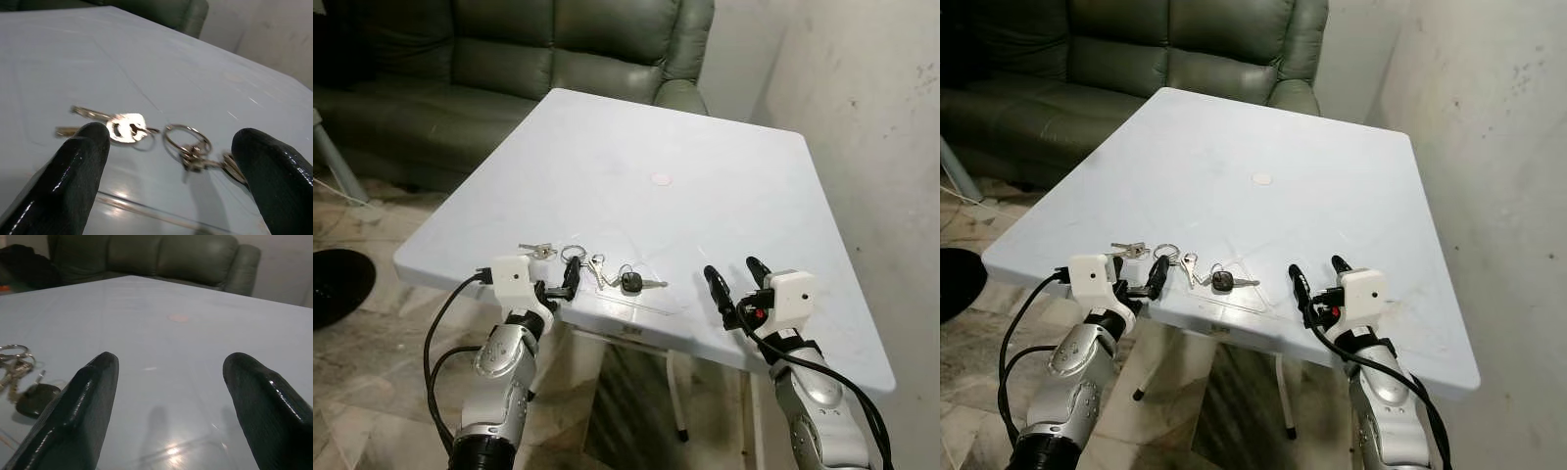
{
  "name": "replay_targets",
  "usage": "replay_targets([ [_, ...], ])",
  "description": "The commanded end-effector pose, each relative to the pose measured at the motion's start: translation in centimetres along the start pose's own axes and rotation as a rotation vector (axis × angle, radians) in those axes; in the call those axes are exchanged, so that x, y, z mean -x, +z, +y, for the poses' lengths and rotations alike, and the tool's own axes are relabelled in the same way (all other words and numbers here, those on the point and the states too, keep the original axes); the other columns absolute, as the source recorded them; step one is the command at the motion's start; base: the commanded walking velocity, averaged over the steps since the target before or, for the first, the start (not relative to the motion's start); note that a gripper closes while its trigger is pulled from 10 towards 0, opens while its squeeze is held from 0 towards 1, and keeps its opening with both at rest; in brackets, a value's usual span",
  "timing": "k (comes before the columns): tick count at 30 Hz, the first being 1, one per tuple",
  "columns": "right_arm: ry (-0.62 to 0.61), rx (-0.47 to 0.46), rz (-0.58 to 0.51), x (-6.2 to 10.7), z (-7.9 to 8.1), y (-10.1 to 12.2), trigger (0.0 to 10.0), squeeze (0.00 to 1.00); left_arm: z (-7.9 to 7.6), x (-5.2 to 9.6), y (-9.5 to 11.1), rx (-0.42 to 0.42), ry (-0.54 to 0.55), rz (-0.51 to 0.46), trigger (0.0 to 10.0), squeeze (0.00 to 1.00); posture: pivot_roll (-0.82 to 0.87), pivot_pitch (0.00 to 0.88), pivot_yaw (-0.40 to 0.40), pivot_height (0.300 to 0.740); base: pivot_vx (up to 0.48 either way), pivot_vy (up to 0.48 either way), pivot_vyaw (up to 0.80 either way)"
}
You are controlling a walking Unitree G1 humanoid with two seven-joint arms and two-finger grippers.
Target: Hang keys on a hook
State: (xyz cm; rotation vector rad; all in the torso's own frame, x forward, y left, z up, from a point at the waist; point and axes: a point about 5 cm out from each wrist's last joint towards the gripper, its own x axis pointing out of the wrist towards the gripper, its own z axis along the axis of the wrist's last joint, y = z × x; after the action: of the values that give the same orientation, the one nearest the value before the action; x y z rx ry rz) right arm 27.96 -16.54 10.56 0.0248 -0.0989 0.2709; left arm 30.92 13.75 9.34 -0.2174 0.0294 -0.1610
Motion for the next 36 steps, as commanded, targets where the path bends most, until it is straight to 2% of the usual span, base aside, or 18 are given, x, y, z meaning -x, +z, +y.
replay_targets([
  [1, 0.004, 0.006, -0.008, -0.12, -0.03, 0.27, 10.0, 0.0, -0.23, -0.17, 0.29, -0.006, -0.014, -0.004, 10.0, 0.0, 0.01, 0.036, -0.101, 0.74, 0.0, 0.364, 0.0],
  [31, -0.019, -0.004, 0.02, -0.13, -0.34, 0.07, 10.0, 0.0, -0.05, -0.3, 0.36, -0.003, -0.002, -0.004, 10.0, 0.0, 0.0, 0.043, -0.106, 0.74, 0.0, 0.431, 0.0],
  [36, -0.018, 0.004, 0.025, -0.13, -0.34, -0.01, 10.0, 0.0, -0.07, -0.28, 0.3, -0.002, 0.001, -0.003, 10.0, 0.0, 0.0, 0.044, -0.108, 0.74, 0.0, 0.472, -0.77],
])
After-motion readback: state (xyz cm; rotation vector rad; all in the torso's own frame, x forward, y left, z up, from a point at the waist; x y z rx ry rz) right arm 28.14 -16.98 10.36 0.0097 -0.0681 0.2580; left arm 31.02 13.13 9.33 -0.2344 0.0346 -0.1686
